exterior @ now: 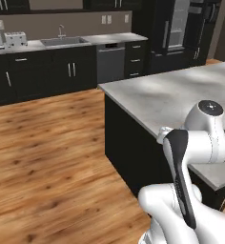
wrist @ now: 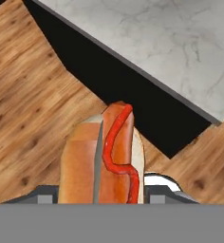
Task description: Place the cold items (mushroom and tomato) from the fridge in one tupperware on the dining counter. Place the warm items (kebab skewer and hot dog) in the stove area in another tupperware.
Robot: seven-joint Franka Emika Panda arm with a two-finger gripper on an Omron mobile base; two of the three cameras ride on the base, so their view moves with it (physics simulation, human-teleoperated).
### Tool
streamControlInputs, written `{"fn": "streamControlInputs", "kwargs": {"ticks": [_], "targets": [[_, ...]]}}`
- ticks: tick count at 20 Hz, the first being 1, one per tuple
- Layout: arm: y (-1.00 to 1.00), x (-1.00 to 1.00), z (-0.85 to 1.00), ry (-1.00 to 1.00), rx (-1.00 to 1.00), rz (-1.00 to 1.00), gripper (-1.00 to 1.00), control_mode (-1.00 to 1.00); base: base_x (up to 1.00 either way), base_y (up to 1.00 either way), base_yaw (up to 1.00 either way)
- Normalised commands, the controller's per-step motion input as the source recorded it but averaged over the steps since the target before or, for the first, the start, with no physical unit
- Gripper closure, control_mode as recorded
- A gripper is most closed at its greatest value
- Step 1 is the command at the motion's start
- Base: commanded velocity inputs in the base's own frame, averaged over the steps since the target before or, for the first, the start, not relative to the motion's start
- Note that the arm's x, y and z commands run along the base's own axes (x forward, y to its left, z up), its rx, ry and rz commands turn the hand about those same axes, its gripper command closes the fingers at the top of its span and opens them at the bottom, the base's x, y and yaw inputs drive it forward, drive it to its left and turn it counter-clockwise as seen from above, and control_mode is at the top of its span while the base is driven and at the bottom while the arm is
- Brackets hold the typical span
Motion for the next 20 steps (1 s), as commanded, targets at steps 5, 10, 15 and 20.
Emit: {"fn": "streamControlInputs", "kwargs": {"ticks": [5, 10, 15, 20], "targets": [[0.0, 0.0, 0.0, 0.0, 0.0, 0.0, 1.0, 1.0, -1.0, -0.48, -0.12], [0.0, 0.0, 0.0, 0.0, 0.0, 0.0, 1.0, 1.0, -0.36, -0.74, -0.12], [0.0, 0.0, 0.0, 0.0, 0.0, 0.0, 1.0, 1.0, 0.13, -0.9, 0.0], [0.0, 0.0, 0.0, 0.0, 0.0, 0.0, 1.0, 1.0, 0.37, -1.0, 0.0]]}}
